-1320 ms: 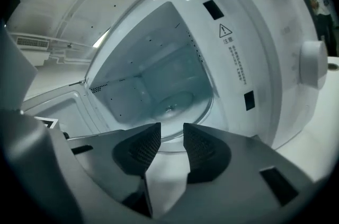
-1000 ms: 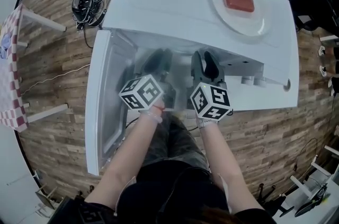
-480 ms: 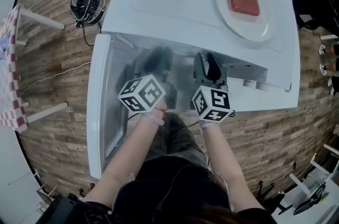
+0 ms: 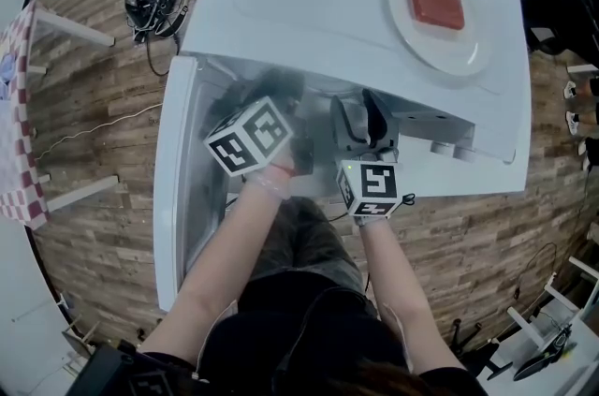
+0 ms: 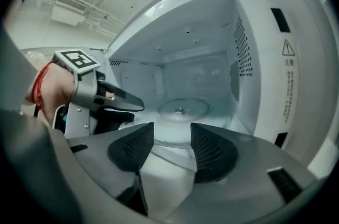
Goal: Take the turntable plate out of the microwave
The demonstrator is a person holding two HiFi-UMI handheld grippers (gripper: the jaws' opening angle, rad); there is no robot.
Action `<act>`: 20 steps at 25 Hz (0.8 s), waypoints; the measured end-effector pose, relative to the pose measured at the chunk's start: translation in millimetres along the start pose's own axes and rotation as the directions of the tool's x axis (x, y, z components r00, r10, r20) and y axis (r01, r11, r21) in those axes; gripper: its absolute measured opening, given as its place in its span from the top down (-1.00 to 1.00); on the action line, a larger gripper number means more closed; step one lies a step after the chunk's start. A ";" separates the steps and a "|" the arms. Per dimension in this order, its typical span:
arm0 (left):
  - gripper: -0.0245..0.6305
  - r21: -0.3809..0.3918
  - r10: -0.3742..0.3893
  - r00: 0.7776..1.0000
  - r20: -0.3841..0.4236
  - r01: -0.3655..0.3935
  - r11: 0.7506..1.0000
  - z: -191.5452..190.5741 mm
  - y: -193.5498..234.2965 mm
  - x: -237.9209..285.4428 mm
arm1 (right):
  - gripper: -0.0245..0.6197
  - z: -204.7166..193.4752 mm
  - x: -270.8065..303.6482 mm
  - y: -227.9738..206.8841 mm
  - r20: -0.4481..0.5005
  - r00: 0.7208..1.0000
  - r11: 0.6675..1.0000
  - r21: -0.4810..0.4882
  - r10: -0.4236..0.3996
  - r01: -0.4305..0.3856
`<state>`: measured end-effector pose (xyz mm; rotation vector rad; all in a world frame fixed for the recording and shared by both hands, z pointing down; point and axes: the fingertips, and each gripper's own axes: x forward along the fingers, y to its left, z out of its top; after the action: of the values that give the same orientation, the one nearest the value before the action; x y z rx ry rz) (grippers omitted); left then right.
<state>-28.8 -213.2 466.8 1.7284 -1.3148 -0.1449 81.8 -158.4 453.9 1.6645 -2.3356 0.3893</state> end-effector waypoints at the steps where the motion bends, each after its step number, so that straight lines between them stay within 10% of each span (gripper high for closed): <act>1: 0.38 -0.017 -0.002 1.000 0.007 0.002 1.000 1.4 0.0 -0.1 | 0.26 -2.2 -0.4 4.3 -0.009 1.000 1.000 -0.028 0.010 -0.010; 20: 0.38 -0.390 -0.108 0.988 0.110 0.143 0.910 8.5 -7.7 4.2 | 0.22 -15.5 24.8 29.2 -0.110 0.994 0.872 -0.485 0.019 -0.070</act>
<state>-26.6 -221.7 458.2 1.4671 -1.1393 -0.5305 47.0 -165.6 474.9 1.3132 -2.1606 -0.1090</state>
